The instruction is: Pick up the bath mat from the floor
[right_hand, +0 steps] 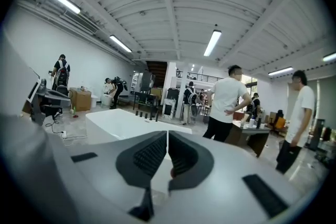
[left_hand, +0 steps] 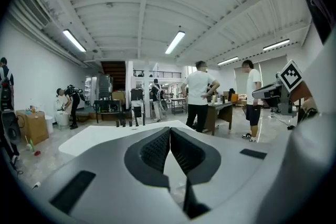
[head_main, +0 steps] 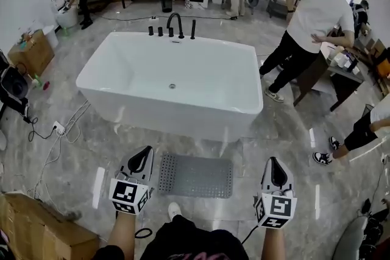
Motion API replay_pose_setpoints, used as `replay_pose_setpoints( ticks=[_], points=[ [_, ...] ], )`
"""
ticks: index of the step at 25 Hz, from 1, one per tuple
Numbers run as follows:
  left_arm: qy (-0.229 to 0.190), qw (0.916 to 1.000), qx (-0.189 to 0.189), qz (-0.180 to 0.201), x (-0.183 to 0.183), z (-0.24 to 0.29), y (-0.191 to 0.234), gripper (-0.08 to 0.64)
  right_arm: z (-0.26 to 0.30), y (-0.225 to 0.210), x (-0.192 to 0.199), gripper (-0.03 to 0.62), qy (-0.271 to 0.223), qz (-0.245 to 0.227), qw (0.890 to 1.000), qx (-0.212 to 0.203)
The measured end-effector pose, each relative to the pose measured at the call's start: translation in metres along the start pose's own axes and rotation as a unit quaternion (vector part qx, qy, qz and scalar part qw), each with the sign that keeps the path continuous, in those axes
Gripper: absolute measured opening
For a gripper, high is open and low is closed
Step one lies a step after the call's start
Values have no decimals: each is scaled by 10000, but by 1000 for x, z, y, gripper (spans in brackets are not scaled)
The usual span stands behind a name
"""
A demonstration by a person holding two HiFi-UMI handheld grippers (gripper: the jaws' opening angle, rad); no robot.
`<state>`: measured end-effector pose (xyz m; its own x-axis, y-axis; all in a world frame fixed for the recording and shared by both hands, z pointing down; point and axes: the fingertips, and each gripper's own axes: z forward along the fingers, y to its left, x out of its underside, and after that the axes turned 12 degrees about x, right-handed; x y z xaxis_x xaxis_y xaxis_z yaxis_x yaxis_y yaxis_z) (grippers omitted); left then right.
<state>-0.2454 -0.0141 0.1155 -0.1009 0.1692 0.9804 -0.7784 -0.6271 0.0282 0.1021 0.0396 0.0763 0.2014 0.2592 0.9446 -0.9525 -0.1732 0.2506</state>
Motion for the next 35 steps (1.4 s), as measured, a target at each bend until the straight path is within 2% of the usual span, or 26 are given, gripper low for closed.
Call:
replay_pose_setpoints(
  ticks=[8, 13, 20, 25, 31, 35],
  points=[
    [145, 9997, 192, -28, 12, 27, 23, 8, 24, 10, 11, 21, 178, 1, 9997, 152],
    [114, 9999, 22, -95, -2, 43, 17, 8, 45, -16, 9, 21, 140, 57, 9998, 110],
    [69, 9996, -198, 212, -27, 66, 4, 8, 69, -51, 6, 21, 28, 139, 9999, 75],
    [127, 9994, -210, 225, -30, 68, -4, 8, 69, -65, 12, 23, 107, 144, 9998, 73],
    [232, 9989, -317, 245, -24, 66, -6, 8, 70, -70, 20, 23, 192, 100, 9997, 60],
    [383, 9987, -283, 194, -5, 64, -8, 8, 71, -70, 32, 23, 258, 201, 9995, 48]
  ],
)
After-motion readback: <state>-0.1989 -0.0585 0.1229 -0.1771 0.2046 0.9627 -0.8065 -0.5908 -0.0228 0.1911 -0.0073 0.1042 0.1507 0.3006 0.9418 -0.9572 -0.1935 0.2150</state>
